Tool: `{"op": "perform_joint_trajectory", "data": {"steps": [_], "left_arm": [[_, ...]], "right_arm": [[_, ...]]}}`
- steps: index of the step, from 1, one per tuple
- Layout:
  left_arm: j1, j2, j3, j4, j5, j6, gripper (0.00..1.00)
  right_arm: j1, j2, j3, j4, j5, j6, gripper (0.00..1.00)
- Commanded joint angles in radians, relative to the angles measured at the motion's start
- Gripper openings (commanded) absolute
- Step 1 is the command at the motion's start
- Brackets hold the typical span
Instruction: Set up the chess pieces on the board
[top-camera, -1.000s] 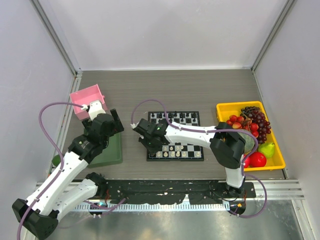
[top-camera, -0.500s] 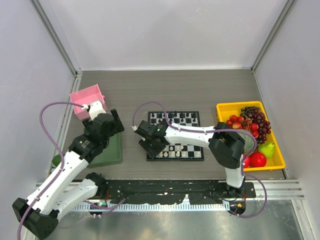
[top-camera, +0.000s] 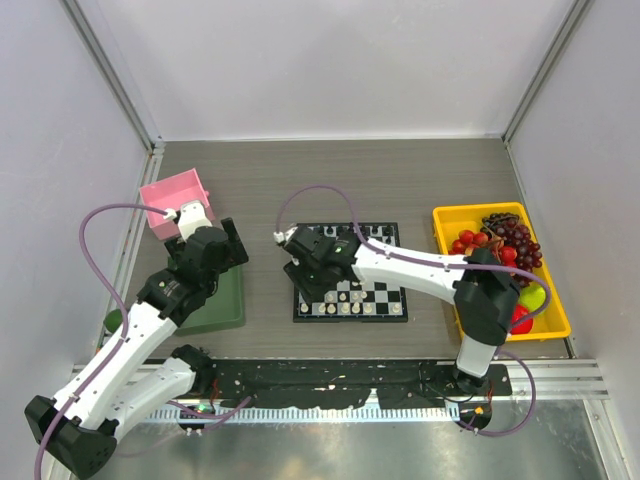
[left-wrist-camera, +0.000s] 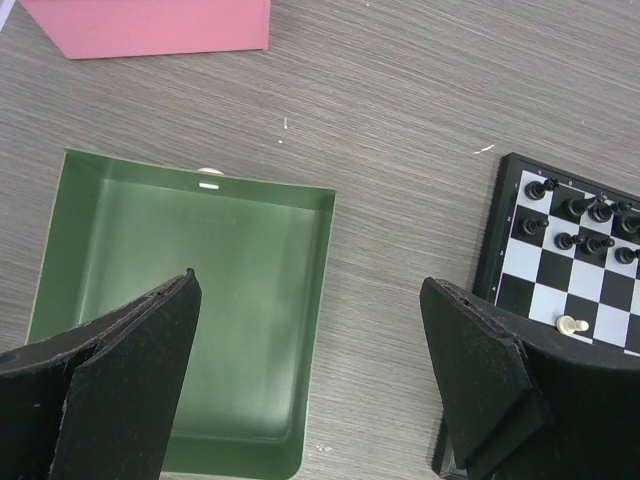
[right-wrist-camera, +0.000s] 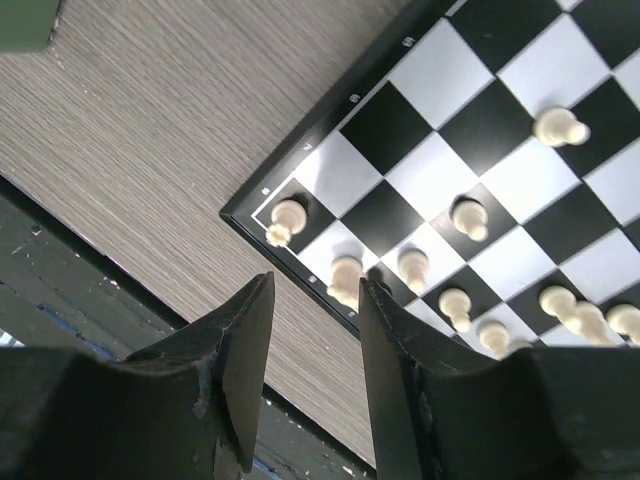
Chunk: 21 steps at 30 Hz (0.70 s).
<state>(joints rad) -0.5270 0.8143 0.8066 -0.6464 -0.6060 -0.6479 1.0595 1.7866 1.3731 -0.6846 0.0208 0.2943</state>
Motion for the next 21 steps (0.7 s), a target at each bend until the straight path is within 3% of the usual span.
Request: {"op": "perform_joint_trajectory", "data": {"steps": [1, 21], "left_arm": [[0.005, -0.003, 0.013, 0.021, -0.017, -0.018, 0.99], [0.009, 0.017, 0.009, 0.022, -0.014, -0.019, 1.0]], "right_arm": [[-0.013, -0.078, -0.042, 0.01, 0.031, 0.025, 0.45], [-0.015, 0.016, -0.063, 0.014, -0.058, 0.023, 0.42]]}}
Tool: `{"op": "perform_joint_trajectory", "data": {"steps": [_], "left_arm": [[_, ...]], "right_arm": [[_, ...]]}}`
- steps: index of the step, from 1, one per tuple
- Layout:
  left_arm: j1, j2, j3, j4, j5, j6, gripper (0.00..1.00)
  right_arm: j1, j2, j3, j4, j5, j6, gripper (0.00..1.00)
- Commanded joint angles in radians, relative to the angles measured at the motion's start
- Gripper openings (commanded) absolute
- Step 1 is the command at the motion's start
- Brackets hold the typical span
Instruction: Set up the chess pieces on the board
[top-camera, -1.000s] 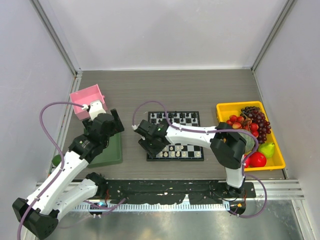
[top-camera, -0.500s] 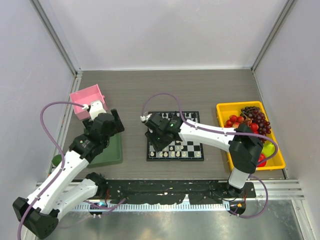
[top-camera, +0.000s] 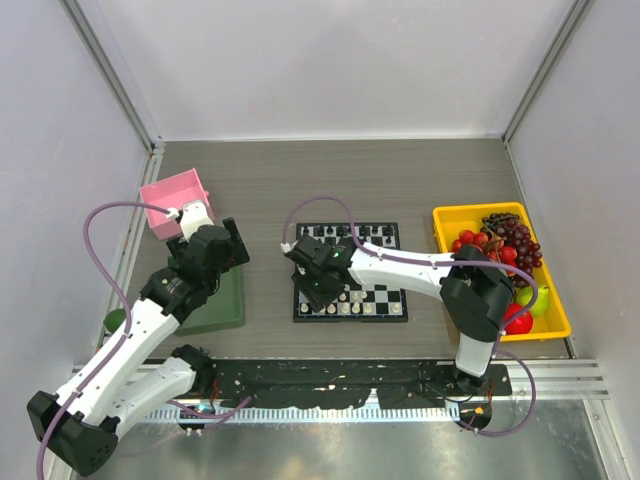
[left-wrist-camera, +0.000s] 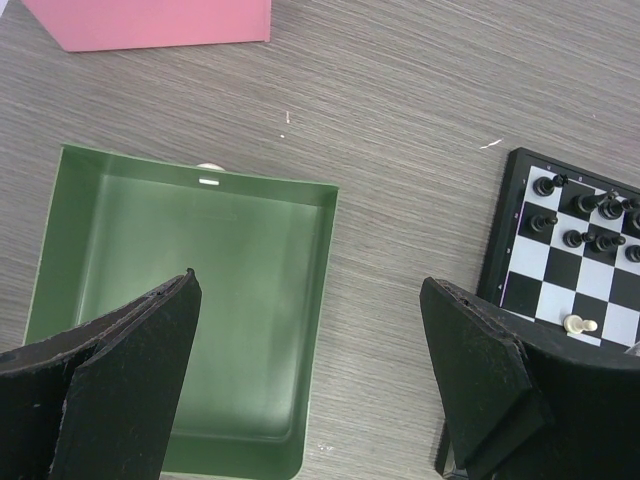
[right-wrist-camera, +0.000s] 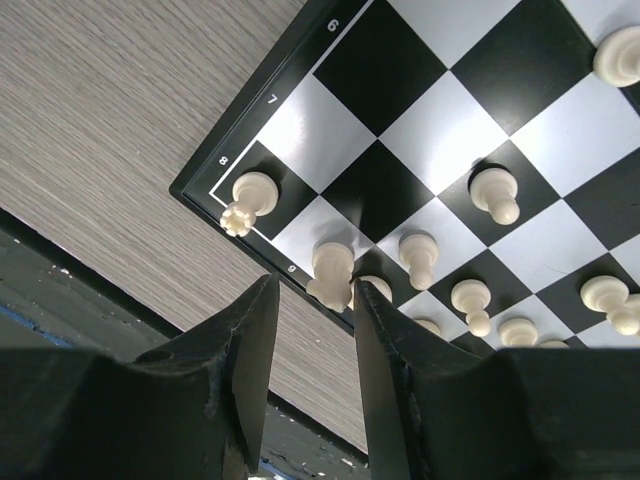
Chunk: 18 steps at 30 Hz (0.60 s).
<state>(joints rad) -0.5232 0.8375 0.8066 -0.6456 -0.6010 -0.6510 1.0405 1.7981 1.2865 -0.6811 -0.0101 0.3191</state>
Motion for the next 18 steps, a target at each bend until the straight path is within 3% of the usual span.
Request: {"op": "perform_joint_trajectory", "data": {"steps": [1, 8, 18], "left_arm": [[0.005, -0.006, 0.012, 0.026, -0.017, -0.015, 1.0], [0.008, 0.003, 0.011, 0.024, -0.011, -0.013, 1.0], [0.011, 0.008, 0.011, 0.027, -0.011, -0.012, 1.0]], "right_arm": [[0.006, 0.006, 0.023, 0.012, -0.027, 0.0, 0.42], [0.004, 0.014, 0.023, 0.012, -0.045, -0.002, 0.31], [0.003, 0.027, 0.04, 0.018, -0.01, 0.008, 0.29]]}}
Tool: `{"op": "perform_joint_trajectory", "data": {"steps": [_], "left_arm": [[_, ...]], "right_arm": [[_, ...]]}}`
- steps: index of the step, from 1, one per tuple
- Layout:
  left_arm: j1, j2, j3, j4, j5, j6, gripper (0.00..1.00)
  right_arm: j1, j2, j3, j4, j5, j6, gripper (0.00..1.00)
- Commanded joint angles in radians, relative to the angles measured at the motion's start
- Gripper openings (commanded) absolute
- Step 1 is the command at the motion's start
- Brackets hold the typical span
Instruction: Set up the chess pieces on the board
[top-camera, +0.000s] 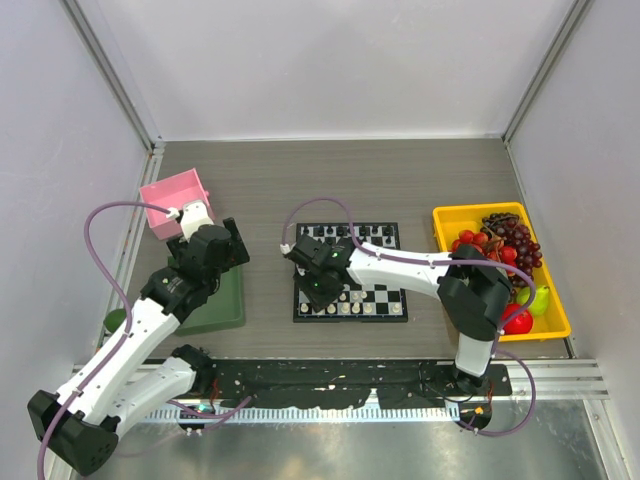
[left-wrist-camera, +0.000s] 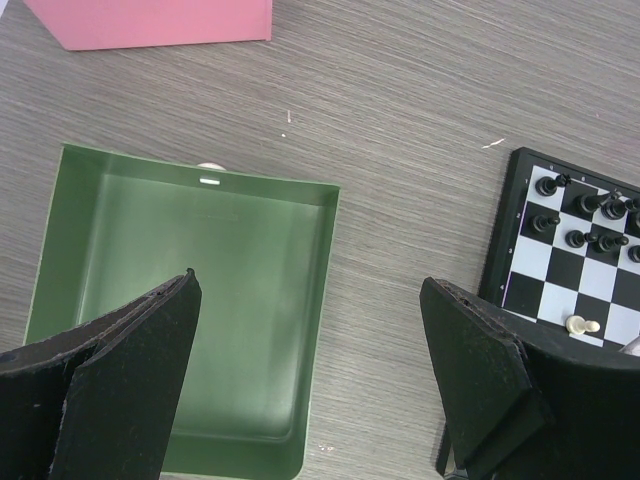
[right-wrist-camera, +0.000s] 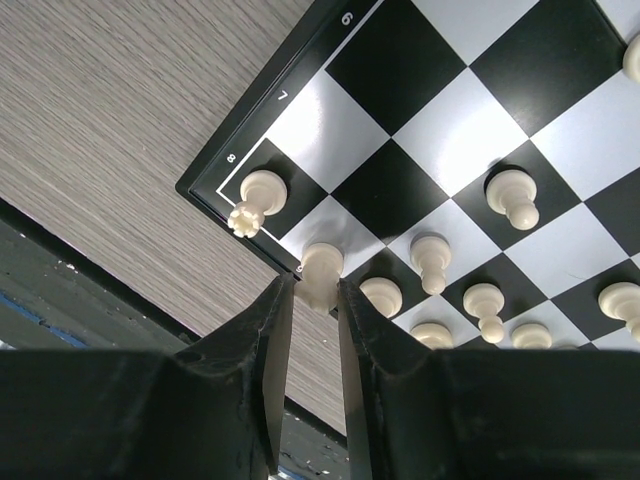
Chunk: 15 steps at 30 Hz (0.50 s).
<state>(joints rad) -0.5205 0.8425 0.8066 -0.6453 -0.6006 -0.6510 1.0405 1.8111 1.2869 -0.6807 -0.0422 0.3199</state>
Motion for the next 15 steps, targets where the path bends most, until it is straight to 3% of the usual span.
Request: {"op": "perform_joint_trajectory", "data": {"steps": [1, 12, 15], "left_arm": [[0.008, 0.004, 0.013, 0.03, -0.011, -0.01, 1.0], [0.008, 0.01, 0.009, 0.03, -0.01, -0.009, 1.0], [0.01, 0.012, 0.009, 0.032, -0.011, -0.006, 1.0]], "right_arm": [[0.004, 0.016, 0.042, 0.018, 0.027, 0.007, 0.3], [0.004, 0.03, 0.043, 0.017, 0.039, 0.01, 0.31], [0.004, 0.025, 0.038, 0.013, 0.072, 0.01, 0.4]]}}
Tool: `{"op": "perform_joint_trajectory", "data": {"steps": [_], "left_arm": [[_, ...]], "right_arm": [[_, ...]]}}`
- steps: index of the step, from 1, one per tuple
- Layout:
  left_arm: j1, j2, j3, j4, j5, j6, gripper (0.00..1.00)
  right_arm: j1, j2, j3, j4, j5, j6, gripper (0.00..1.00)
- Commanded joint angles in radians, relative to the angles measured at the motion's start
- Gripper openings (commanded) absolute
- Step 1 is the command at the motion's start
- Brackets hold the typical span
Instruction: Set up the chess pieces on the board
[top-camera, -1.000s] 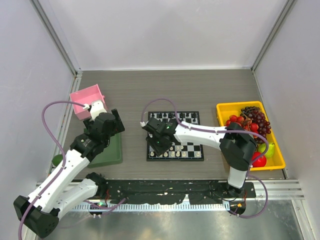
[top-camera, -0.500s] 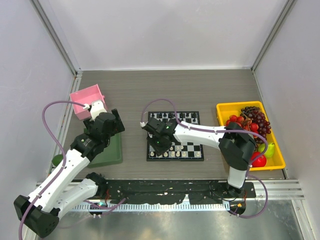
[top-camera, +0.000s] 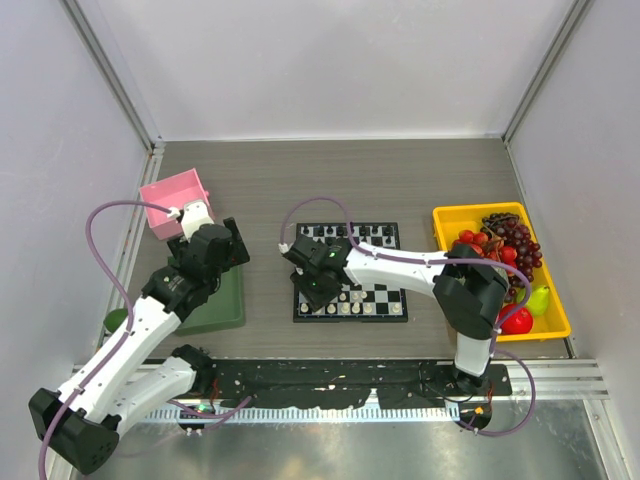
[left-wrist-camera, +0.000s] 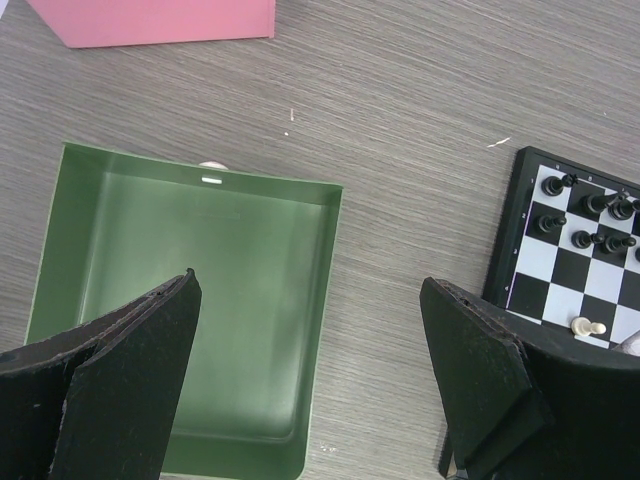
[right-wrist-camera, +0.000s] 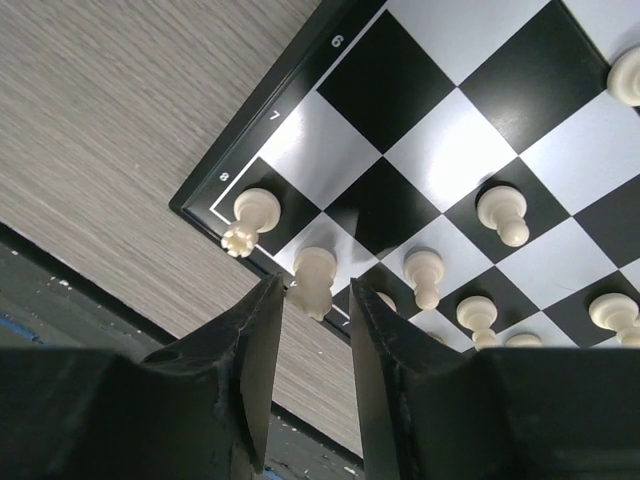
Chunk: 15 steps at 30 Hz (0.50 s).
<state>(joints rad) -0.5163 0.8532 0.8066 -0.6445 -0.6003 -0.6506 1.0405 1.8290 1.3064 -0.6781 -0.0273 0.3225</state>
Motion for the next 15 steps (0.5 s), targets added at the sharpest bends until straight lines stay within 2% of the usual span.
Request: {"op": "perform_joint_trajectory", "data": {"steps": [1, 6, 15], "left_arm": [[0.006, 0.001, 0.009, 0.032, -0.01, -0.006, 1.0], [0.007, 0.007, 0.009, 0.036, -0.009, -0.003, 1.0], [0.009, -0.002, 0.013, 0.031, -0.012, 0.0, 1.0]], "right_arm": [[0.004, 0.0, 0.021, 0.014, 0.058, 0.006, 0.41], [0.004, -0.027, 0.037, 0.02, 0.043, -0.003, 0.47], [-0.016, -0.137, 0.085, -0.023, 0.107, -0.019, 0.49]]}}
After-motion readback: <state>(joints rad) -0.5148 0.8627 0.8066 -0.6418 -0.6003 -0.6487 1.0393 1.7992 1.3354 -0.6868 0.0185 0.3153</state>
